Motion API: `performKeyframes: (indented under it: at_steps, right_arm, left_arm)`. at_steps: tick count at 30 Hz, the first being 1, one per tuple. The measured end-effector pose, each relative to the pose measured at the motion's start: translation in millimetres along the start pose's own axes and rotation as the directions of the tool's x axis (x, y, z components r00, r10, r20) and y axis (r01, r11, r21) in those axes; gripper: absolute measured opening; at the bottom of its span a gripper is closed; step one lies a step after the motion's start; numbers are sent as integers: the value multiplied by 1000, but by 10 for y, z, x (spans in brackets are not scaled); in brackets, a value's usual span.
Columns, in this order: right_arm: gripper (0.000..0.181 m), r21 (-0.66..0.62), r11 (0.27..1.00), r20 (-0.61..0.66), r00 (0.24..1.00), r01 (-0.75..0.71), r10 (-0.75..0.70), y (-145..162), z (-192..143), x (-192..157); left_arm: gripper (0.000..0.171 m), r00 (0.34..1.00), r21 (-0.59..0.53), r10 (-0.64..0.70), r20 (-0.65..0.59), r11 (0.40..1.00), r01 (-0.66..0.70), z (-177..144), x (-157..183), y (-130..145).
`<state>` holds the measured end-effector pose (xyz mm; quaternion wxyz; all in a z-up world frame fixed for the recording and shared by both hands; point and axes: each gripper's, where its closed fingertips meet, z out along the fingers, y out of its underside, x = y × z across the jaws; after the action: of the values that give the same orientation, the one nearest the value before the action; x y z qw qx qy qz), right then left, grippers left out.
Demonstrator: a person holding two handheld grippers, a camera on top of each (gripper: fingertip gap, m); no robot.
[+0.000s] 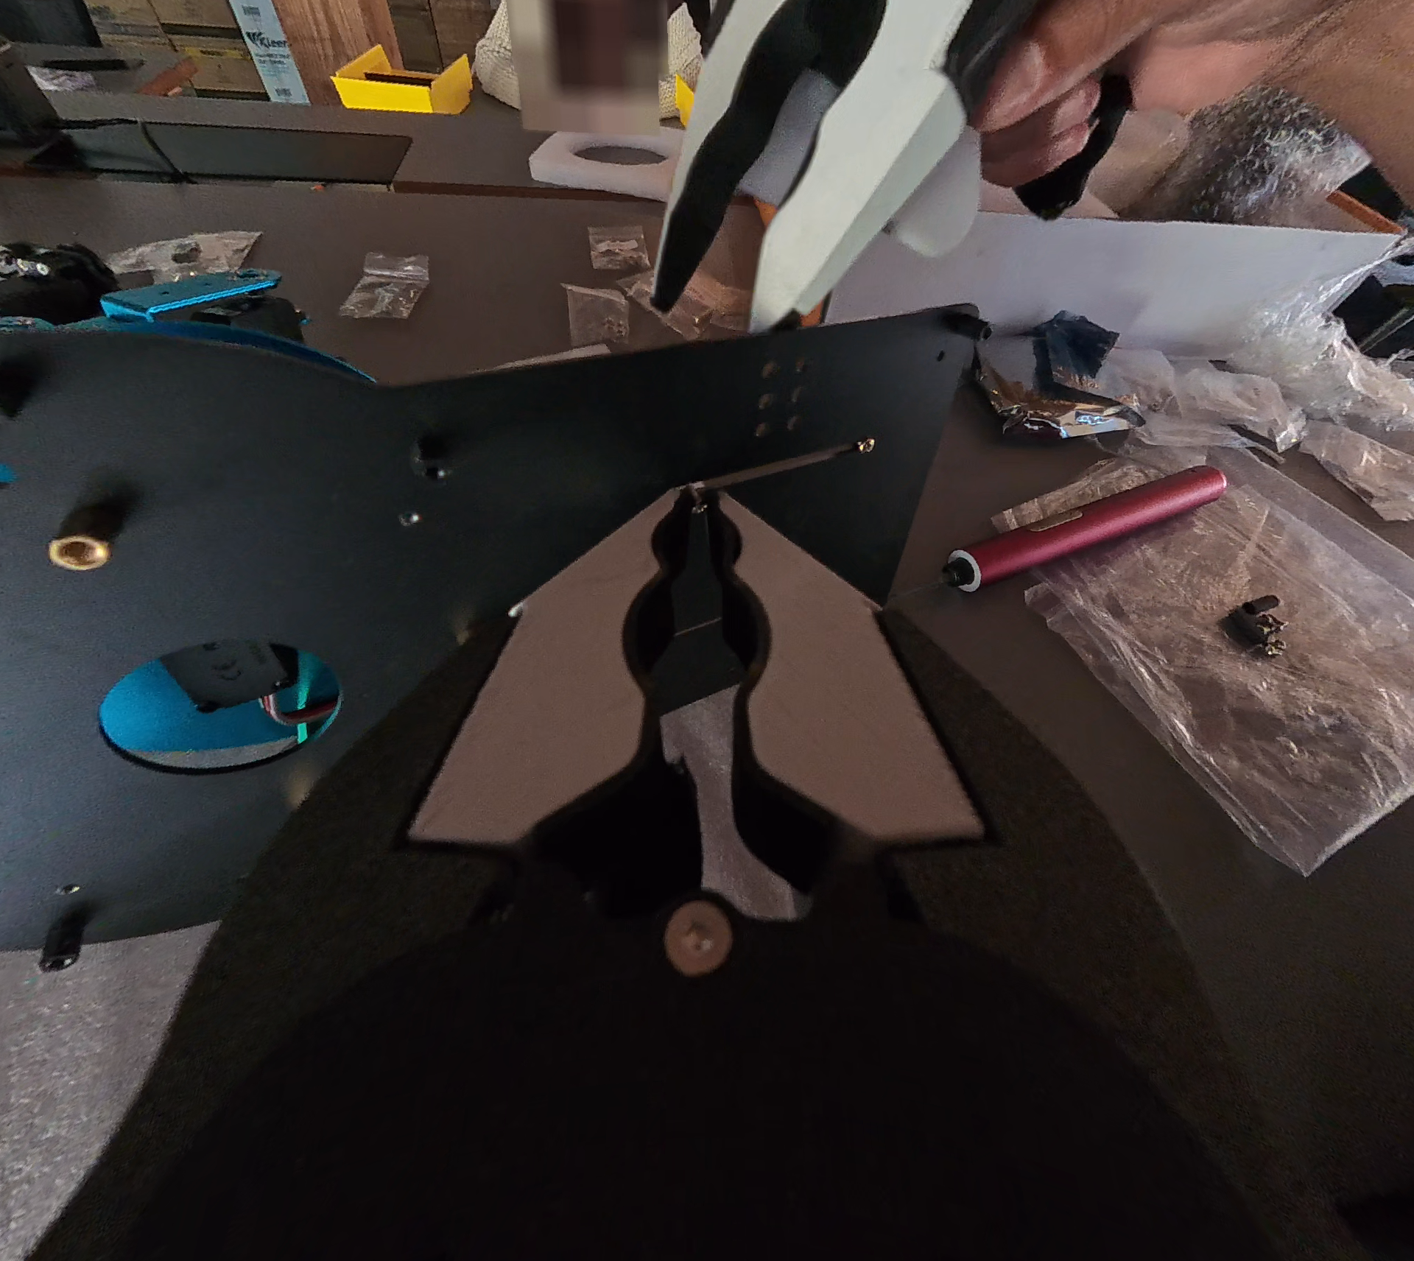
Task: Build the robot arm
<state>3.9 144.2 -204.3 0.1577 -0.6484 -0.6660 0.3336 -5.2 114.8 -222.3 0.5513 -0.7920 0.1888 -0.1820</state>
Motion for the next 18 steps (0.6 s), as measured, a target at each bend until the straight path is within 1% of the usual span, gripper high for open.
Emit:
performKeyframes:
  at_steps: [2, 3, 7, 13, 15, 17, 18]
  right_arm:
    - [21, -11, 1000, 42, 999, 9, -9, 1, 7, -68]
    - [20, -17, 1000, 44, 999, 17, -16, 1, 6, -75]
    - [27, -30, 999, 14, 1000, 27, -27, 1, -2, -22]
    - [32, -32, 999, -13, 999, 29, -29, 12, -18, 6]
    - [37, -29, 998, -56, 997, 59, -60, -7, -60, 27]
    - [36, -29, 993, -111, 987, 113, -116, -44, -118, 0]
    - [35, -57, 988, -152, 977, 143, -150, -36, -135, -14]
  left_arm:
    - [3, 1000, -2, -17, 7, 1000, 17, 1, 0, -1]
    - [3, 1000, -2, -27, 10, 1000, 27, 0, 1, -2]
    - [2, 997, -5, -81, 17, 997, 81, 5, -2, -2]
    - [3, 973, 11, -229, 24, 973, 228, 7, -3, -10]
    - [2, 965, 19, -262, 19, 965, 262, 6, -3, -12]
    - [2, 952, 25, -306, 4, 952, 306, 3, -3, -15]
    - [2, 945, 26, -327, -8, 944, 328, 3, -3, -15]
